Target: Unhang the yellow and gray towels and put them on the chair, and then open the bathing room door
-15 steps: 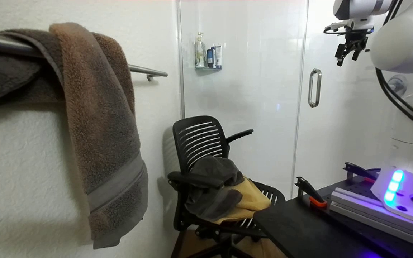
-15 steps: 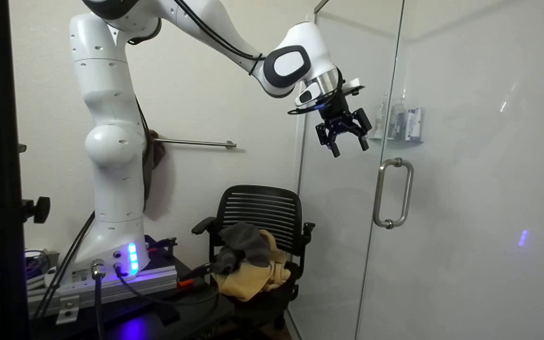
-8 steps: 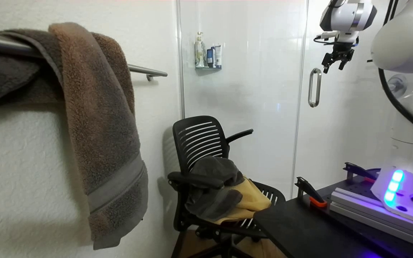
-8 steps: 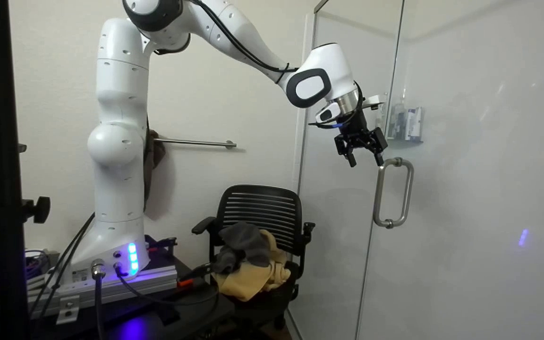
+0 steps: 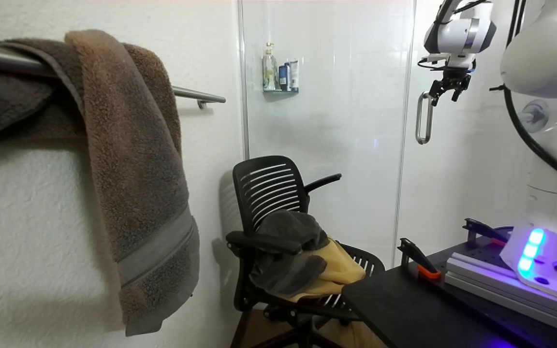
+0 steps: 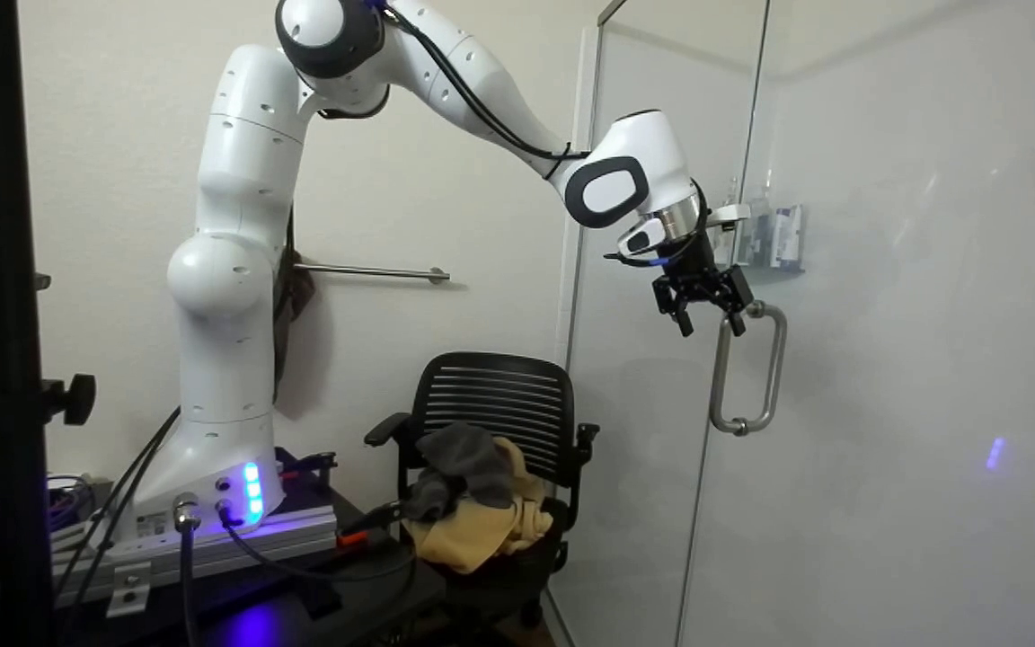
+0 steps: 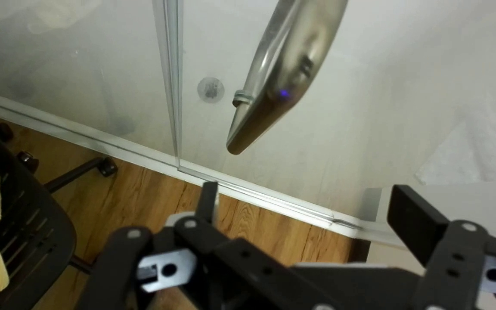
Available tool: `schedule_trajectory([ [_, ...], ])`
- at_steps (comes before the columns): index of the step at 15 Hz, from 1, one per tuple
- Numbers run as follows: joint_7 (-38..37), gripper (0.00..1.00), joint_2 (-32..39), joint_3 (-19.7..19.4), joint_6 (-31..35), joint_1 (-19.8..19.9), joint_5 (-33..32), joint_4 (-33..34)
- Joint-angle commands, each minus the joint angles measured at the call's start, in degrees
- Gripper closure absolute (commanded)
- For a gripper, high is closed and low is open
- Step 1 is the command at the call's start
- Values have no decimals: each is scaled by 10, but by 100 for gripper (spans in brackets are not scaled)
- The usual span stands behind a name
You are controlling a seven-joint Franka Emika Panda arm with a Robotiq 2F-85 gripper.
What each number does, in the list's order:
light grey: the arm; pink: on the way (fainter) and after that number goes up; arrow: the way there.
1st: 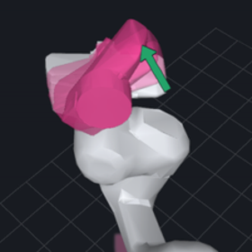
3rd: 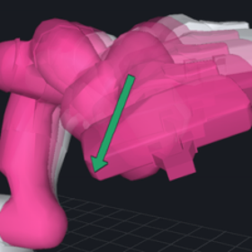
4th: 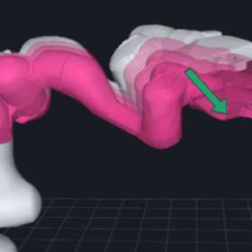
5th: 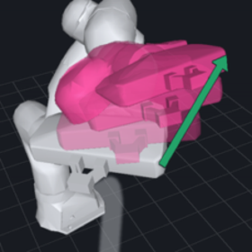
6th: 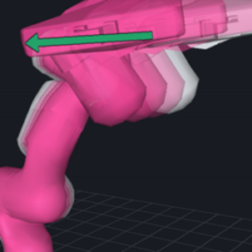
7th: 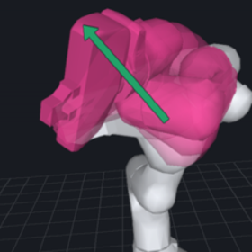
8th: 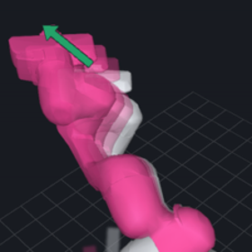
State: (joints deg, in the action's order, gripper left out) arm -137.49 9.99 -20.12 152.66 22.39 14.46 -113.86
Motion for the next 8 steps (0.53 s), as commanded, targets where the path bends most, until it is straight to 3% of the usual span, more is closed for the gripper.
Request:
schedule_trajectory([
  [1, 83, 0, -24, 15, -24, 15, 109, -4],
  [5, 152, 0, -28, 10, -23, 13, 184, 0],
  [8, 133, 0, -21, -1, -10, 1, 169, 2],
])
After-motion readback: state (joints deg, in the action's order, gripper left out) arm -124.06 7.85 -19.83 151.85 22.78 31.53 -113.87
